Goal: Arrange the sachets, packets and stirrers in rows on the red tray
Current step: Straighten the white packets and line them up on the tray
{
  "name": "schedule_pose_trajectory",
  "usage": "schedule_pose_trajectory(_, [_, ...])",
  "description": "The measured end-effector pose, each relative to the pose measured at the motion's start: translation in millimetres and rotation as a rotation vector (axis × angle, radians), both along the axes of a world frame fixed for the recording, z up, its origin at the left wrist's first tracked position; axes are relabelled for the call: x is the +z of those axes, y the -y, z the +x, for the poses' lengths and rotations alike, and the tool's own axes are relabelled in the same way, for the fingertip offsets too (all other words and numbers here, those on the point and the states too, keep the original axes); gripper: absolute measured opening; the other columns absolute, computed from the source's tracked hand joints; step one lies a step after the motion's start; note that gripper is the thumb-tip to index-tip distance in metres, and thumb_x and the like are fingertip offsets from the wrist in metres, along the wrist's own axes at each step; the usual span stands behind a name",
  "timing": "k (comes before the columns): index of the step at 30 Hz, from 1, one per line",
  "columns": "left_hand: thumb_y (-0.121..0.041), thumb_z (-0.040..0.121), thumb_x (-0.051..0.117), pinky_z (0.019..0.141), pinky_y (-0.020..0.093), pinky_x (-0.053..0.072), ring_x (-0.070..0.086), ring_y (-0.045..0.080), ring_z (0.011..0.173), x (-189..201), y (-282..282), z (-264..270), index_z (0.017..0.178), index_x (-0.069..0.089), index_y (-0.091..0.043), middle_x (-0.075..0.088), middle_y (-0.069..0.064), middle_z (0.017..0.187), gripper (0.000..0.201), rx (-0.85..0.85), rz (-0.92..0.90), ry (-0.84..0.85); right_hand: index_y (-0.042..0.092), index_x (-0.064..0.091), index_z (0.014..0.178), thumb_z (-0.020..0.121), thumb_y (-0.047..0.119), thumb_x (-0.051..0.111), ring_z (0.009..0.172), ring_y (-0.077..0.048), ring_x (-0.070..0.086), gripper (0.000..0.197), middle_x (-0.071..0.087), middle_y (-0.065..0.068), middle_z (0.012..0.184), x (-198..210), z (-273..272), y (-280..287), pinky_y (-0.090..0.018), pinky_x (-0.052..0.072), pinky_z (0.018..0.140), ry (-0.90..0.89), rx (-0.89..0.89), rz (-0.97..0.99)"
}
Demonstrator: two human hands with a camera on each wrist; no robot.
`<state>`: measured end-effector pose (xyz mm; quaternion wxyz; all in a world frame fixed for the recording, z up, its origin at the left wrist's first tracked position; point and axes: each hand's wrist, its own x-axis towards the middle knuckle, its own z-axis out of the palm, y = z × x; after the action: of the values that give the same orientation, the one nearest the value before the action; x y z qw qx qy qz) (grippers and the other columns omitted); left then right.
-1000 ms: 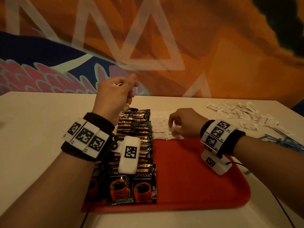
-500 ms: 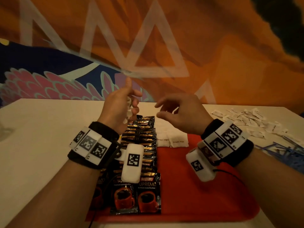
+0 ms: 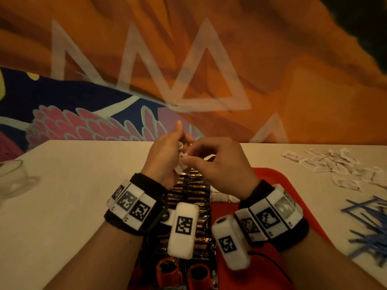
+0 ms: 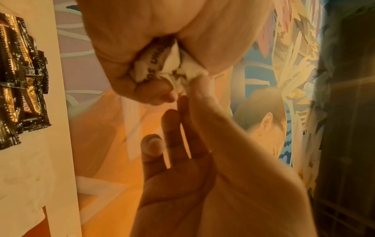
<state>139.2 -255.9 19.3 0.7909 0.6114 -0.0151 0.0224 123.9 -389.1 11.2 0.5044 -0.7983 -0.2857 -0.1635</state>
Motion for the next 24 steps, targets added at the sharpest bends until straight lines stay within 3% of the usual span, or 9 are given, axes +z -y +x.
schedule_pose_trajectory(3, [-0.047, 0.102, 0.046, 0.056, 0.029, 0.044, 0.051, 0.014, 0.054, 0, 0, 1, 0.074, 0.058, -0.012, 0.049, 0.002, 0.061, 0.047, 0.0, -0.028, 0.018, 0.022, 0.07, 0.077, 0.084, 0.014, 0.076, 0.071, -0.008, 0.067, 0.013, 0.072, 0.006, 0.075, -1, 6, 5, -0.024, 0.05, 0.071, -0.059, 0.038, 0.09])
schedule_pose_trajectory(9, [-0.048, 0.099, 0.051, 0.053, 0.028, 0.044, 0.053, 0.014, 0.054, -2, 2, 0, 0.07, 0.06, -0.013, 0.052, 0.002, 0.063, 0.046, -0.005, -0.011, 0.049, 0.023, 0.068, 0.079, 0.086, 0.014, 0.074, 0.074, -0.015, 0.069, 0.013, 0.073, 0.002, 0.078, -6, 11, 11, -0.041, 0.055, 0.072, -0.117, 0.053, 0.156])
schedule_pose_trajectory(13, [-0.06, 0.087, 0.054, 0.05, 0.026, 0.047, 0.059, 0.016, 0.058, -3, 3, -3, 0.077, 0.062, -0.011, 0.061, 0.005, 0.065, 0.051, -0.029, 0.14, 0.147, 0.026, 0.063, 0.077, 0.088, 0.017, 0.07, 0.068, -0.021, 0.067, 0.016, 0.071, 0.0, 0.073, -6, 11, 14, -0.055, 0.057, 0.07, -0.133, -0.026, 0.195])
schedule_pose_trajectory(15, [-0.066, 0.074, 0.058, 0.054, 0.031, 0.048, 0.062, 0.022, 0.063, -6, 4, -3, 0.082, 0.065, -0.008, 0.065, 0.008, 0.069, 0.059, -0.034, 0.281, 0.253, 0.021, 0.061, 0.079, 0.092, 0.015, 0.067, 0.062, -0.023, 0.064, 0.015, 0.068, 0.001, 0.068, -3, 11, 17, -0.054, 0.057, 0.066, -0.134, -0.064, 0.202])
schedule_pose_trajectory(17, [-0.064, 0.071, 0.062, 0.046, 0.026, 0.043, 0.056, 0.016, 0.051, -7, 5, -5, 0.082, 0.066, -0.009, 0.062, 0.003, 0.061, 0.057, -0.03, 0.38, 0.312, 0.019, 0.059, 0.082, 0.093, 0.015, 0.065, 0.062, -0.024, 0.063, 0.013, 0.067, -0.001, 0.069, -1, 11, 20, -0.051, 0.057, 0.064, -0.116, -0.103, 0.208])
schedule_pose_trajectory(19, [-0.054, 0.076, 0.064, 0.037, 0.02, 0.032, 0.043, 0.01, 0.04, -7, 7, -6, 0.078, 0.064, -0.009, 0.054, 0.0, 0.053, 0.045, -0.017, 0.366, 0.311, 0.016, 0.059, 0.086, 0.094, 0.014, 0.065, 0.061, -0.016, 0.061, 0.01, 0.064, 0.0, 0.069, 0, 12, 21, -0.044, 0.058, 0.06, -0.121, -0.113, 0.257])
schedule_pose_trajectory(21, [-0.044, 0.084, 0.065, 0.035, 0.019, 0.028, 0.039, 0.009, 0.037, -7, 7, -6, 0.076, 0.063, -0.008, 0.052, 0.001, 0.052, 0.037, -0.003, 0.324, 0.299, 0.012, 0.06, 0.091, 0.092, 0.014, 0.067, 0.063, -0.011, 0.062, 0.007, 0.063, 0.003, 0.068, -2, 12, 23, -0.035, 0.056, 0.058, -0.172, -0.072, 0.304])
schedule_pose_trajectory(24, [-0.038, 0.092, 0.061, 0.036, 0.019, 0.03, 0.042, 0.007, 0.036, -7, 6, -4, 0.081, 0.064, -0.002, 0.053, -0.001, 0.051, 0.038, 0.044, 0.289, 0.284, 0.011, 0.065, 0.096, 0.083, 0.013, 0.077, 0.072, -0.025, 0.07, 0.018, 0.073, -0.004, 0.076, -4, 13, 23, -0.035, 0.055, 0.063, -0.261, -0.005, 0.272])
